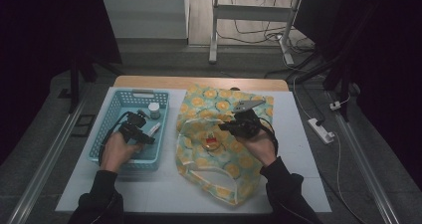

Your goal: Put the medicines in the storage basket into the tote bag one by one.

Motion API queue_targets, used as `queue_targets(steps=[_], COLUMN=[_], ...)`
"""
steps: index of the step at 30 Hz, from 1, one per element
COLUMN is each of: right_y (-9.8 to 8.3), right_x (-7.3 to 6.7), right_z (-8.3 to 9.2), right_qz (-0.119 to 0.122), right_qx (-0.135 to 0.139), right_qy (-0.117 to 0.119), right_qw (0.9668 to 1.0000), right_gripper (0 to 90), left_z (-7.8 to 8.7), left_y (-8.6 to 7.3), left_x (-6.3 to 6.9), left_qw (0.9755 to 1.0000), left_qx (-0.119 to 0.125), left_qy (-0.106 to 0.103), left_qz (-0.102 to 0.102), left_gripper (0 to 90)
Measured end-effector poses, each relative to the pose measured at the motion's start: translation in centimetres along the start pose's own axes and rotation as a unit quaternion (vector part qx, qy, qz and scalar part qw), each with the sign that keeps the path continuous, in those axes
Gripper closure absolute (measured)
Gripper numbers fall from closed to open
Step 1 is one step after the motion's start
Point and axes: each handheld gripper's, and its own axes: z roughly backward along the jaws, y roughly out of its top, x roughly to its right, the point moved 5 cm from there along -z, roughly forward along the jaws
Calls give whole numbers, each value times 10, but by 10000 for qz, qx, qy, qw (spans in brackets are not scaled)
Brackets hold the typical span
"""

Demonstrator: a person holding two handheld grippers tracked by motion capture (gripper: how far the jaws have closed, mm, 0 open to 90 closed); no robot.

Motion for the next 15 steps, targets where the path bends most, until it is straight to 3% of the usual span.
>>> queue_targets(steps=[11, 15], right_y=[0, 0], right_x=[0, 0], right_z=[0, 0], right_qz=[5, 6], right_qx=[2, 0], right_qy=[-3, -4], right_qw=[10000, 10000], right_gripper=[897, 897], left_z=[1, 1], left_y=[-1, -1], left_x=[0, 1], left_qw=[10000, 10000], left_qx=[5, 1], left_qy=[-36, -34], left_qz=[48, 46], left_gripper=[678, 696])
